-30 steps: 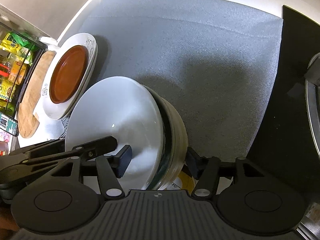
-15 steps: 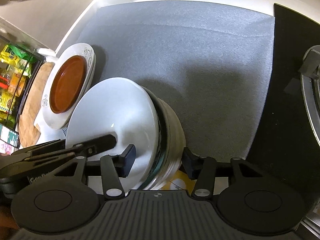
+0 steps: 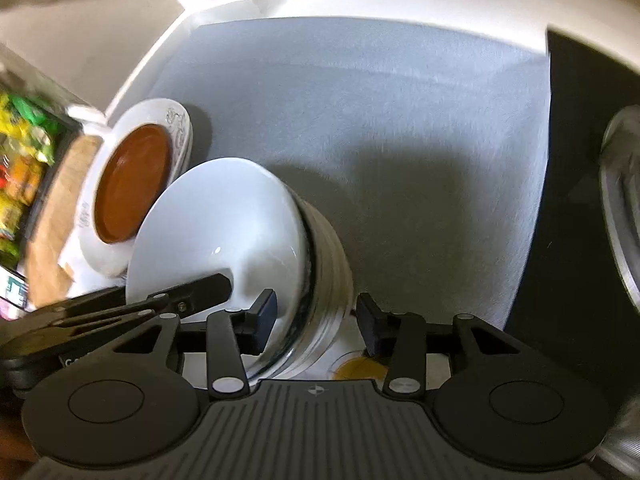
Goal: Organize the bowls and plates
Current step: 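Carry the nested bowl stack with both grippers toward the plate stack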
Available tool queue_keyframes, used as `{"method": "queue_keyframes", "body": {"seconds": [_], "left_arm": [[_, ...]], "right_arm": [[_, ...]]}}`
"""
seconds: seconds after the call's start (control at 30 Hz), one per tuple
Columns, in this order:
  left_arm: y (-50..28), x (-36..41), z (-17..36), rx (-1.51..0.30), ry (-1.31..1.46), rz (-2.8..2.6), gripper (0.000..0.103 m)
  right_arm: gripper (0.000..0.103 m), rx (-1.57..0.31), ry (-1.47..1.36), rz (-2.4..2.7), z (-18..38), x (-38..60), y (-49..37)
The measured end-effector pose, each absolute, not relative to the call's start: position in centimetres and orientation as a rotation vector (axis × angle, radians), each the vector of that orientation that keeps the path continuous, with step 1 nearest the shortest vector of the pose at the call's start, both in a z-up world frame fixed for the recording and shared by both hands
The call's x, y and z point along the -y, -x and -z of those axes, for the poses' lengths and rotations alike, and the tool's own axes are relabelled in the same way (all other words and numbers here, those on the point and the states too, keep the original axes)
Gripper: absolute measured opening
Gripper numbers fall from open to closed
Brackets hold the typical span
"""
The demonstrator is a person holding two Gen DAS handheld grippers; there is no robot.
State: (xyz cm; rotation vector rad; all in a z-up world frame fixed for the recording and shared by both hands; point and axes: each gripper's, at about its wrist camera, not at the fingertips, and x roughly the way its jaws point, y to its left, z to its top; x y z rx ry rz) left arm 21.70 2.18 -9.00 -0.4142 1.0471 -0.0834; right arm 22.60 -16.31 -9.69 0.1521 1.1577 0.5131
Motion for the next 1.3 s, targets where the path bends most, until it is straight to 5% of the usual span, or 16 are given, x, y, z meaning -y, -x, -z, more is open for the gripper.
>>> {"method": "queue_keyframes", "body": {"seconds": [1.3], "left_arm": [[-22.6, -2.4, 9.0, -1.022, 0.416, 0.132, 0.041]], "right_arm": [[0.039, -1.077, -0.262, -0.478, 10.0, 18.5, -22.7]]}}
